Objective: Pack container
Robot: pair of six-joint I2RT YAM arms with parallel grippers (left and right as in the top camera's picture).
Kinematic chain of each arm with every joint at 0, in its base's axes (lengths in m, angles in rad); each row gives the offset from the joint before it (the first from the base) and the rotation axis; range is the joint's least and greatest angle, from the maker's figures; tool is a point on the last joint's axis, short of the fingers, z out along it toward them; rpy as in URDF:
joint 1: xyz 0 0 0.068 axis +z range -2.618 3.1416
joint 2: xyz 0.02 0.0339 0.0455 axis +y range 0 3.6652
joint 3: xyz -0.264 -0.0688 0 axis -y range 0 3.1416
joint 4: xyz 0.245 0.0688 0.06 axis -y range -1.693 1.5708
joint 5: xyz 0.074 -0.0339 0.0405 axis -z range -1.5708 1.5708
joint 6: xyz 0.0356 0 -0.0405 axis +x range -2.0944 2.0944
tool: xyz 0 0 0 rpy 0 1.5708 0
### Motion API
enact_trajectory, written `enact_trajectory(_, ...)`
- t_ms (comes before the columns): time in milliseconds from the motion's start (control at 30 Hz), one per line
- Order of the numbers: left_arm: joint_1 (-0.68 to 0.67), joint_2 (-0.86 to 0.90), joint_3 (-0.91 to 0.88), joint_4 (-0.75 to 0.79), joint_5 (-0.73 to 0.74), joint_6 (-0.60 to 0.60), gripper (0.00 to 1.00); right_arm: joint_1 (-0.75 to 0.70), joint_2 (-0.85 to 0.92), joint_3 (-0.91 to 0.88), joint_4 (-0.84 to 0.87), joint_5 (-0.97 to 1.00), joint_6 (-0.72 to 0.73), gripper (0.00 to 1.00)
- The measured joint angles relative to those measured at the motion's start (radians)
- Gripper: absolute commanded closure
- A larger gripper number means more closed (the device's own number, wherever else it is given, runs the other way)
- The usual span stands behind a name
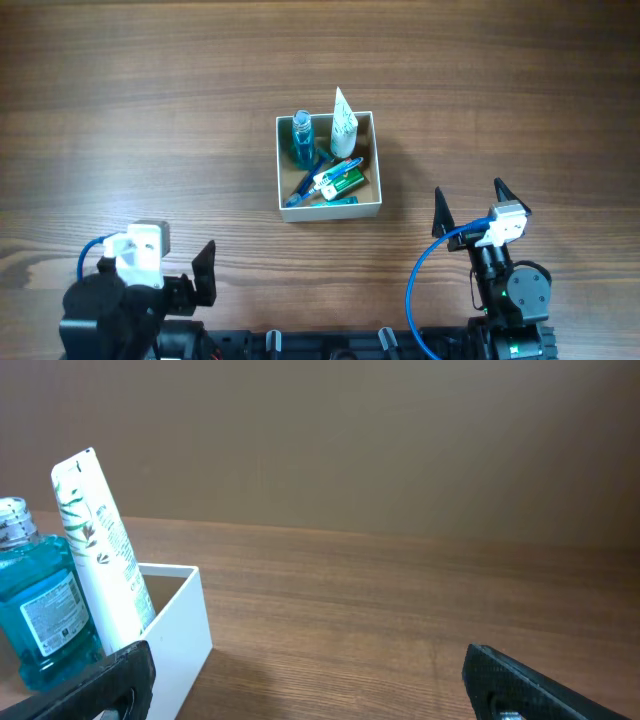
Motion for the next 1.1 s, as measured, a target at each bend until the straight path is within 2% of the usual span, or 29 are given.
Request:
enact_trajectory(167, 0.057, -0.077, -0.055, 0.029, 0.003, 0.0, 0.0, 0.0, 0.0, 0.0, 0.0, 0.0, 0.0, 0.0)
enact_trajectory(300, 0.079, -0.161, -0.176, 0.122, 0.004, 0.0, 0.0, 0.0, 0.0, 0.0, 0.001, 0.0, 0.0, 0.0)
enact_trajectory(433, 0.1, -0.291, -0.438, 0.386, 0.017, 0.0, 0.0, 0.0, 0.0, 0.0, 0.0, 0.0, 0.0, 0.0)
enact_trajectory(567, 0.108, -0.333, -0.639, 0.68, 0.036, 0.0, 0.0, 0.0, 0.0, 0.0, 0.001, 0.0, 0.0, 0.0)
enact_trajectory(733, 0.116, -0.334, -0.775, 0.949, 0.044, 0.0, 0.0, 0.0, 0.0, 0.0, 0.001, 0.0, 0.0, 0.0)
enact_trajectory(867, 0.117, -0.337, -0.843, 1.048, 0.045, 0.0, 0.0, 0.0, 0.0, 0.0, 0.001, 0.0, 0.0, 0.0)
enact_trajectory(1100, 0.117, -0.338, -0.871, 1.069, 0.045, 0.0, 0.0, 0.0, 0.0, 0.0, 0.001, 0.0, 0.0, 0.0)
